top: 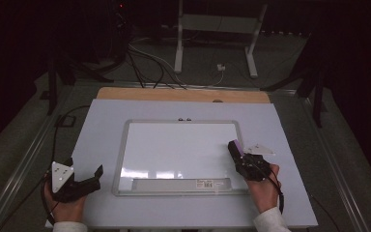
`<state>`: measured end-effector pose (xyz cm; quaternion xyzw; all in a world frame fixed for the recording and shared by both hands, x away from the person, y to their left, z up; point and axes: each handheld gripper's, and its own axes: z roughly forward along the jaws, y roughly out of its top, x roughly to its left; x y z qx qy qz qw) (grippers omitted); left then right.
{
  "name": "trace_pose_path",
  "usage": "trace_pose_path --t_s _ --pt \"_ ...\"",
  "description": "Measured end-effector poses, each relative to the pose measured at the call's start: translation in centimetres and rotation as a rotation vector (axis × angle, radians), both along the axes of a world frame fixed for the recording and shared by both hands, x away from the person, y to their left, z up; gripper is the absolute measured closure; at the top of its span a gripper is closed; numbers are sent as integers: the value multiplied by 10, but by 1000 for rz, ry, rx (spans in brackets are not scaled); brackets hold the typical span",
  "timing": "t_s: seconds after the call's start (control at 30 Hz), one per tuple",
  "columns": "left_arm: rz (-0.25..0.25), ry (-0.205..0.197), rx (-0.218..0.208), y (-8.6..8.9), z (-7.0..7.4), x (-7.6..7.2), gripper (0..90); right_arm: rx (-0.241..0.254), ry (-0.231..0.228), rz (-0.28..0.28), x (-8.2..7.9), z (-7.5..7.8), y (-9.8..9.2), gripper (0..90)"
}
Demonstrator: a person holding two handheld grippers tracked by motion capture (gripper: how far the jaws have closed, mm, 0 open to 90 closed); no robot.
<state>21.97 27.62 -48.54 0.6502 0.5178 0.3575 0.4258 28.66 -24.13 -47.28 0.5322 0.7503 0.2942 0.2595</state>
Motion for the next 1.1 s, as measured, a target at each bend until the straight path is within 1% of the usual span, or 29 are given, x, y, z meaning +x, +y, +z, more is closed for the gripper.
trace_pose_path --t_s 0.1,0.27,0.43,0.77,0.97,1.1 --pt "1 -1 -2 0 0 0 7 10 0 -11 -4 -1 -4 631" --pt "-1 1 1 0 0 0 7 6 1 -19 -11 -2 -8 631" --pt "-1 0 -1 -1 0 0 7 14 4 -25 -15 -3 -10 631" --pt "-3 0 0 -1 0 0 7 13 1 -22 -20 -3 -9 632" --pt "-3 0 -2 -1 0 0 7 22 10 -21 -22 -5 -6 631" --pt "-4 1 -1 -1 0 0 7 20 16 -20 -24 -7 -4 631"
